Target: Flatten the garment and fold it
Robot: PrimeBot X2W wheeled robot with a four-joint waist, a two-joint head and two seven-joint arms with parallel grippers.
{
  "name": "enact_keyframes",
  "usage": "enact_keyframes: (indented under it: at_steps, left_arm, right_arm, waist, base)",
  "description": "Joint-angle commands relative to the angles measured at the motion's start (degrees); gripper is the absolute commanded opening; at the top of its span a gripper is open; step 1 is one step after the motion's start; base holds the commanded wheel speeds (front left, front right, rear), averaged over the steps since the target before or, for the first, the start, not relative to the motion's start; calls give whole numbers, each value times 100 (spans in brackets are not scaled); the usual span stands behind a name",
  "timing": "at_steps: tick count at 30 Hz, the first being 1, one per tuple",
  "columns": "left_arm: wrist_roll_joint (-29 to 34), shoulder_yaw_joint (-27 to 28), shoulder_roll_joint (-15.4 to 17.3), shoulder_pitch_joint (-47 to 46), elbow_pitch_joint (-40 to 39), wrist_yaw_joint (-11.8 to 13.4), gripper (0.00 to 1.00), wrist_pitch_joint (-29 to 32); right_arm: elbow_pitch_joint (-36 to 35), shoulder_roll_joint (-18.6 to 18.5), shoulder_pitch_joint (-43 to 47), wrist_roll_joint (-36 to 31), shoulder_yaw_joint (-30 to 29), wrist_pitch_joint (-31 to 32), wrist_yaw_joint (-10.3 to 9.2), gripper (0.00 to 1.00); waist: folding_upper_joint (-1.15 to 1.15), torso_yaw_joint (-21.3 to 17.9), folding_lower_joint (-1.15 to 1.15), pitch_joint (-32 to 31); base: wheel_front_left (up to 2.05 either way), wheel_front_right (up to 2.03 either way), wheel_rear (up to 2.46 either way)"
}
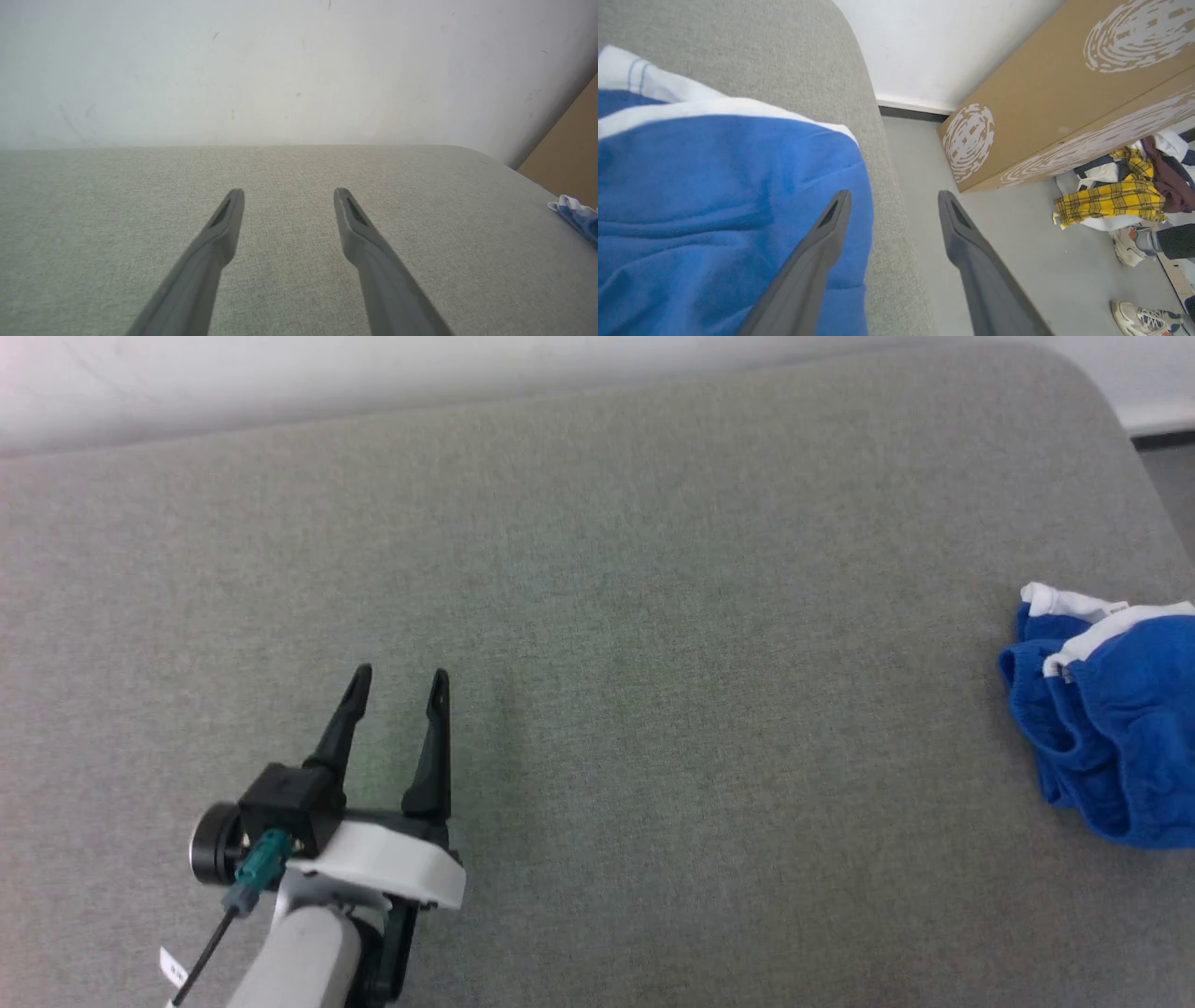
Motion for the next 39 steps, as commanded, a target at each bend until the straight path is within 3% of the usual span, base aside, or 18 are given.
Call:
enact_keyframes:
  at_steps: [1,4,8,17,25,32,39]
  left_arm:
    - [-36,59,-45,187,36,54,100,-26]
    - [-42,110,-71,322,39,84,100,-29]
    - [-45,224,-128,537,8,104,100,-32]
    - [103,519,-217,766,-73,-44,100,-34]
    - [198,800,-84,933,16,-231,100,-34]
    - [249,842,273,1043,137,-691,100,-34]
    - [185,880,303,1276,275,-786,100,-34]
  right_arm:
    - [-91,151,209,-157,-248,-313,-11,100]
    - [-261,344,392,-224,-419,-484,-11,100]
    - [-794,884,800,-202,-422,-594,-11,100]
    - [-2616,1995,1651,438,597,-284,-11,100]
    - [-3771,2387,2142,940,1024,-162,-11,100]
    - [-4751,2456,2906,984,931,93,-11,100]
    - [-5199,2460,3486,1250,1018,308,-11,100]
  waist:
    - [0,119,0,-445]
    - [0,159,0,-630]
    - [0,278,0,-915]
    - [0,788,0,-1186]
    - [0,1106,0,-1335]
    - [0,1208,0,-1491]
    - [0,1136,0,-1649]
  base:
    - [0,0,0]
    - [0,0,0]
    - [0,0,0]
    - [0,0,0]
    - [0,0,0]
    - [0,0,0]
    - [0,0,0]
